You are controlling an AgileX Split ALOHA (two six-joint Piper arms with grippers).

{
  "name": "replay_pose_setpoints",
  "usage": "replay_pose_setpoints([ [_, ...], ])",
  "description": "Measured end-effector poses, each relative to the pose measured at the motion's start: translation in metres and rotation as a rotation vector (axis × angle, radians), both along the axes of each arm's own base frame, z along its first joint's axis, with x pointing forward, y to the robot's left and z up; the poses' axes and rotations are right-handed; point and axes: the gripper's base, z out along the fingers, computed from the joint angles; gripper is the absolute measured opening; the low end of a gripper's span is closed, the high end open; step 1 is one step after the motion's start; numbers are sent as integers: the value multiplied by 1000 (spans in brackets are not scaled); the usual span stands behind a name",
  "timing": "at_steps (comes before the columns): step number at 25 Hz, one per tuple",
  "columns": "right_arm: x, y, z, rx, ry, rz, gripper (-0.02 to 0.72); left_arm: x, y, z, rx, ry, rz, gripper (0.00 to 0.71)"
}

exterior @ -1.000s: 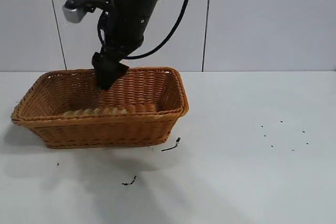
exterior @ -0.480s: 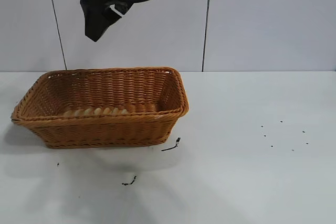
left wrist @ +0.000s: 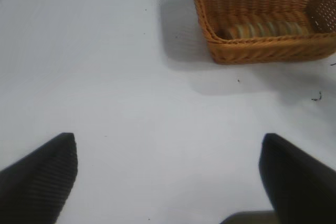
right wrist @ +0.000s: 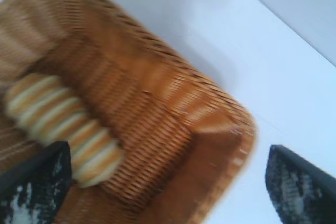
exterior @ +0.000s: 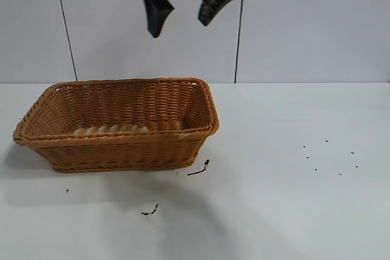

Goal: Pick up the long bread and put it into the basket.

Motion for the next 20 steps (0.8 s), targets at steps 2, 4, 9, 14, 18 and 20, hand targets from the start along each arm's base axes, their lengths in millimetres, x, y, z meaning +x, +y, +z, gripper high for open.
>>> replay_pose_setpoints([
  [2, 7, -33, -2, -4, 20, -69, 690, 0, 0, 0, 0, 0, 0, 693],
  [4, 9, -63, -1, -4, 42, -137, 690, 0, 0, 0, 0, 0, 0, 693],
  [9, 6, -95, 7, 4, 66, -205, 690, 0, 0, 0, 0, 0, 0, 693],
  [14, 0, -96, 23, 3, 34, -218, 690, 0, 0, 0, 0, 0, 0, 693],
  [18, -15, -98, 48, 23, -5, -240, 690, 0, 0, 0, 0, 0, 0, 693],
  [20, -27, -98, 56, 26, -2, -241, 690, 0, 0, 0, 0, 0, 0, 693],
])
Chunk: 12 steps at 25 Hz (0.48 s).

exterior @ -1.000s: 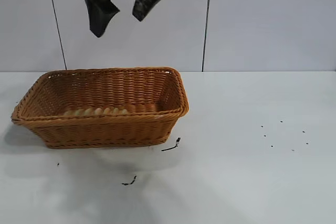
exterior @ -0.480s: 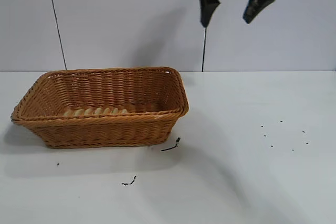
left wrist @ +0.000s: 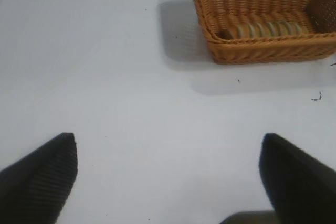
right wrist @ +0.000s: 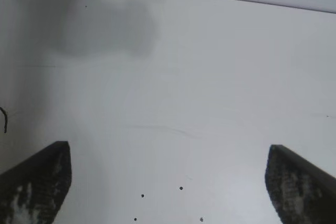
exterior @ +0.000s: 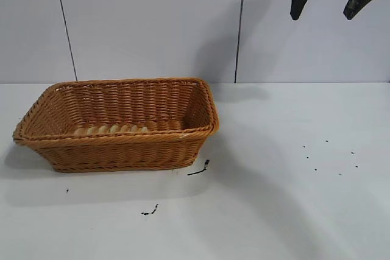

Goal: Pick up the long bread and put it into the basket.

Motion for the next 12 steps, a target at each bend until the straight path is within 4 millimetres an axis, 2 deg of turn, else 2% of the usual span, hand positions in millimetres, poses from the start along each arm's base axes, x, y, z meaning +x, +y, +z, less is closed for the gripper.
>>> replay_pose_setpoints([
  [3, -27, -2, 10, -1, 24, -2, 690, 0, 0, 0, 0, 0, 0, 693],
  [7, -76, -5, 18, -4, 70, -2, 690, 0, 0, 0, 0, 0, 0, 693],
  [12, -148, -10, 11, -8, 145, -3, 690, 0, 0, 0, 0, 0, 0, 693],
])
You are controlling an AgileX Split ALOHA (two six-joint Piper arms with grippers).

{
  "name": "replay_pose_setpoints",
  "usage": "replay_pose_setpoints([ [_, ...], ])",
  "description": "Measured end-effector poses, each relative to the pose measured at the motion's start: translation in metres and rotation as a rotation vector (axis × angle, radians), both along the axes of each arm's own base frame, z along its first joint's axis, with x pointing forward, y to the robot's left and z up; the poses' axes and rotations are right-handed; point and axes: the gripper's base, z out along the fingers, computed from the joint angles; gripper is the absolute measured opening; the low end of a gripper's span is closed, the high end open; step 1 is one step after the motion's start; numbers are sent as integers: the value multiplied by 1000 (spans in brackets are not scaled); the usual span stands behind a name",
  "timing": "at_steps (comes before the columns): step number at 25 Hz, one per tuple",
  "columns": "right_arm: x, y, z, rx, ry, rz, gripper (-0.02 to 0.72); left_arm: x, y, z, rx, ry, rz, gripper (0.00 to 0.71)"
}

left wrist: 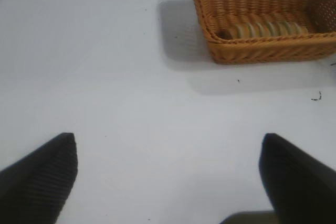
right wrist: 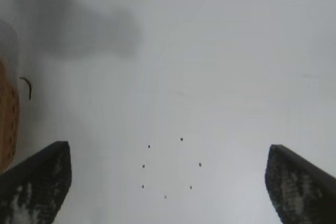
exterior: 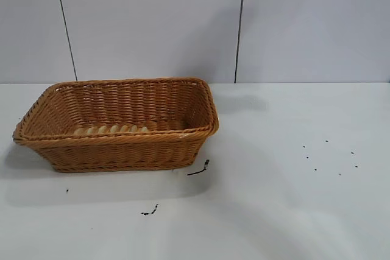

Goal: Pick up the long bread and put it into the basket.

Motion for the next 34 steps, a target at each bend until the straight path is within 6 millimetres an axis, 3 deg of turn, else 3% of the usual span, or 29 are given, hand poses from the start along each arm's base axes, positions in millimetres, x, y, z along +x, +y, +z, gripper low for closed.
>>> replay_pose_setpoints([
  [5, -76, -5, -20, -1, 61, 0, 690, 0, 0, 0, 0, 0, 0, 693],
  [8, -120, -8, -43, -2, 85, 0, 690, 0, 0, 0, 0, 0, 0, 693],
  [15, -203, -13, -79, 11, -106, -2, 690, 0, 0, 0, 0, 0, 0, 693],
  [19, -244, -16, -85, 22, -287, 1, 690, 0, 0, 0, 0, 0, 0, 693],
  [28, -307, -20, -73, 51, -707, 1, 690, 0, 0, 0, 0, 0, 0, 693],
  [34, -312, -21, -73, 54, -742, 1, 690, 1, 0, 0, 0, 6, 0, 693],
])
